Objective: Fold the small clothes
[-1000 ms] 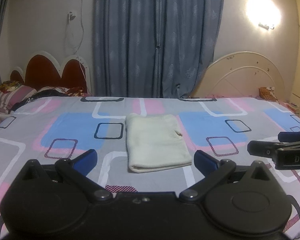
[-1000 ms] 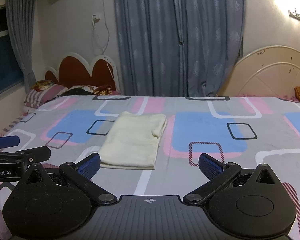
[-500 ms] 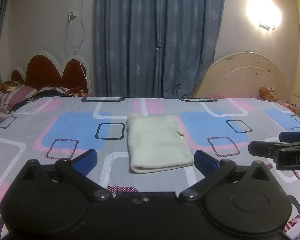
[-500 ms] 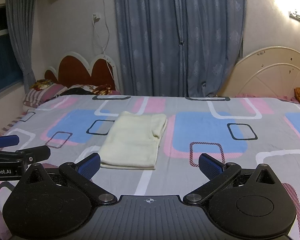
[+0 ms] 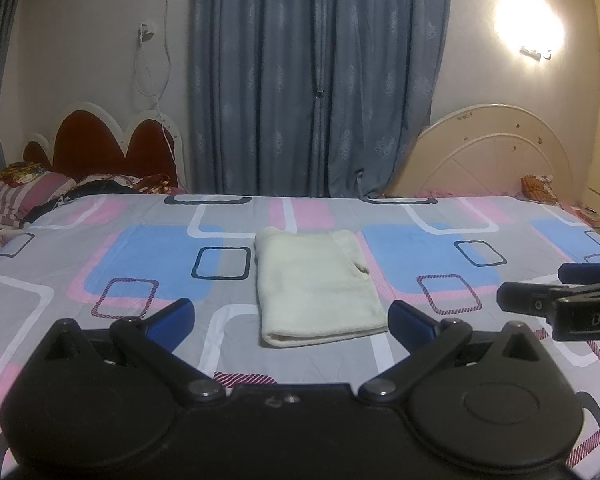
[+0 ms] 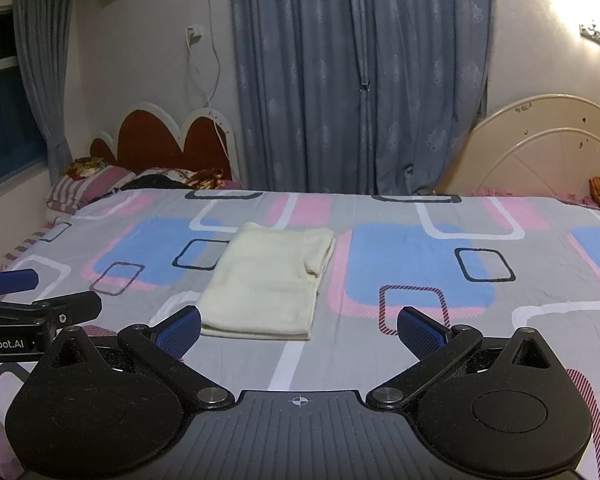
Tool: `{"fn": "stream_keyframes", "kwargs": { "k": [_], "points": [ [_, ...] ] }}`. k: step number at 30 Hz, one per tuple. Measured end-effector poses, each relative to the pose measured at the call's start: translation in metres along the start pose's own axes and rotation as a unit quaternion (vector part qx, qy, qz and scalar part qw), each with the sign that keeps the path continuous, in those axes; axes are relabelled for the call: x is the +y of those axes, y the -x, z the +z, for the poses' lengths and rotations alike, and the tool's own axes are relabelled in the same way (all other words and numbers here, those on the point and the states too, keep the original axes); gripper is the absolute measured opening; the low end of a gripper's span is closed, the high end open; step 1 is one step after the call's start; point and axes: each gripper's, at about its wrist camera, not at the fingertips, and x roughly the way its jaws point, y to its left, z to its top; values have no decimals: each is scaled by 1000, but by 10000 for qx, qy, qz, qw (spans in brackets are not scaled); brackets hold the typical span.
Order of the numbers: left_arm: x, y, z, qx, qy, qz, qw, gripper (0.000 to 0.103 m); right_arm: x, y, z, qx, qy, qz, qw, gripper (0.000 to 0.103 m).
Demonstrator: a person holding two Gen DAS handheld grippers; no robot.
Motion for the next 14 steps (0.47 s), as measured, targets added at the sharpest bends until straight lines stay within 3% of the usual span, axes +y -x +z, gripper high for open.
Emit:
{"fn": "stream_keyframes", "kwargs": {
  "k": [14],
  "points": [
    [-3,-1,1,-11,-18,83,10000,103,-4,-4,1,2,48,50,10000,103]
  ]
}}
